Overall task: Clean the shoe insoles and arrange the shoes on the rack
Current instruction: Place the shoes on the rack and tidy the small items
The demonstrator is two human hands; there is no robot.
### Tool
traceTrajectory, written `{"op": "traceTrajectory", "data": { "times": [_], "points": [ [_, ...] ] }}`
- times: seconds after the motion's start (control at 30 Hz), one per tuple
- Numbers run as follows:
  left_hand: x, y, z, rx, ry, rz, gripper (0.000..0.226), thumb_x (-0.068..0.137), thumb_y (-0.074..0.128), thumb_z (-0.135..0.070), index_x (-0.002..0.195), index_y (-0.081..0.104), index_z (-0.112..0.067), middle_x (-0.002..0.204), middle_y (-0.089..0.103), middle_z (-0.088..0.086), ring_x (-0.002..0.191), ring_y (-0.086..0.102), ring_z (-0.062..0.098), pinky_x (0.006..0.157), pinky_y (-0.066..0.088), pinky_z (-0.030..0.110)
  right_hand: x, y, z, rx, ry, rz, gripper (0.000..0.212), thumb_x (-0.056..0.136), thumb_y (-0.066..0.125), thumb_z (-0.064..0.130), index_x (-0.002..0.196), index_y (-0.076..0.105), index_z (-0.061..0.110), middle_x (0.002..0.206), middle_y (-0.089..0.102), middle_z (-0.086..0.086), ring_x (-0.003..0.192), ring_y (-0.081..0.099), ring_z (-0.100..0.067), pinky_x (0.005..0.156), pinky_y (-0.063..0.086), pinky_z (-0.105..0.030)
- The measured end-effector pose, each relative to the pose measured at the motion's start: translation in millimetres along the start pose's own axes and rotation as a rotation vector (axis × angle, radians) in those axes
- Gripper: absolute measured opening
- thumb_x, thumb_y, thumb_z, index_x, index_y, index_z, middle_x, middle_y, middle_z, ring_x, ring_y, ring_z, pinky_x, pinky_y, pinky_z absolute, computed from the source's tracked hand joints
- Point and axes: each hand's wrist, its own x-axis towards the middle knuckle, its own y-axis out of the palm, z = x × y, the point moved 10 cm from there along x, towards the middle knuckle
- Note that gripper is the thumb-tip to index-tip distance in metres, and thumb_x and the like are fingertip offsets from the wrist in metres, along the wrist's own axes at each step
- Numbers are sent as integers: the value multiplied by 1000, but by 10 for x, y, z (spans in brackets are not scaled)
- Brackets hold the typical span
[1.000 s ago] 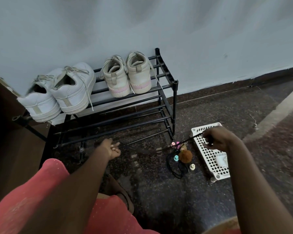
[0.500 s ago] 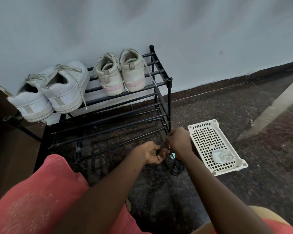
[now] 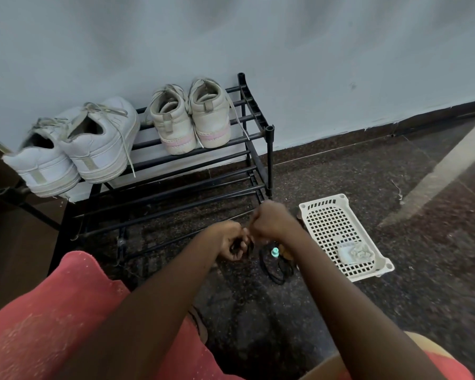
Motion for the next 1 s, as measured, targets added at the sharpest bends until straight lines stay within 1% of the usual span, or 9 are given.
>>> {"op": "traceTrajectory", "data": {
  "times": [0.1,0.17,0.27,0.33,0.47,0.57,0.7,0.87,1.0],
  "points": [
    [-284,32,-161,188,50,36,33,104,31,-21,76,47,-11,57,35,-3,34,27,3,35,26,12,44,-180,-173,-35,-73,-72,44,82,55,2,126,55,6,121,61,-15,111,56,-29,84,44,-27],
    [-412,103,-231,281,38,140,32,103,31,-22,77,46,-12,48,33,-6,30,22,1,31,18,11,-9,29,-159,333,-152,59,57,84,56,-3,138,41,10,128,54,-12,114,53,-22,89,42,-25],
    [-580,83,-331,293,28,202,34,101,33,-32,75,45,-13,43,28,-8,29,18,1,30,13,13,10,268,-151,916,-179,165,39,92,48,-6,129,46,5,106,60,-7,94,56,-12,82,45,-17],
    [-628,23,-385,212,47,235,34,100,35,-35,76,45,-12,43,28,-8,29,19,1,31,13,13,61,379,-183,1067,-162,195,27,96,43,-3,121,50,2,89,60,-5,80,56,-10,74,47,-16],
    [-640,-215,-513,-92,175,244,27,101,35,-24,78,44,-12,45,29,-7,31,22,3,32,16,14,30,520,-209,1098,-100,359,20,99,39,4,108,56,-3,62,45,-1,50,40,-8,57,41,-19],
    [-585,-432,-526,-420,255,255,27,100,33,-23,78,44,-13,48,32,-5,33,27,5,32,24,15,43,520,-383,1169,-5,388,25,99,40,9,102,61,-4,57,40,3,42,32,-3,55,47,-20],
    [-417,-771,-398,-733,315,189,30,101,29,-21,75,43,-12,45,33,-4,30,27,8,32,25,14,34,357,-644,1164,83,351,25,99,40,10,85,60,1,60,42,0,36,29,-1,42,40,-17],
    [-290,-902,-265,-786,326,81,31,102,27,-19,80,46,-9,42,33,-3,28,26,9,31,23,13,1,328,-813,1171,194,329,32,98,38,6,69,49,7,46,48,3,39,37,-4,40,37,-15],
    [-196,-699,-170,-743,301,58,31,103,26,-20,79,43,-10,44,35,-1,30,28,9,35,28,13,152,387,-845,1413,294,111,30,97,34,2,72,47,8,61,46,-3,46,39,-8,41,37,-16]
  ]
}}
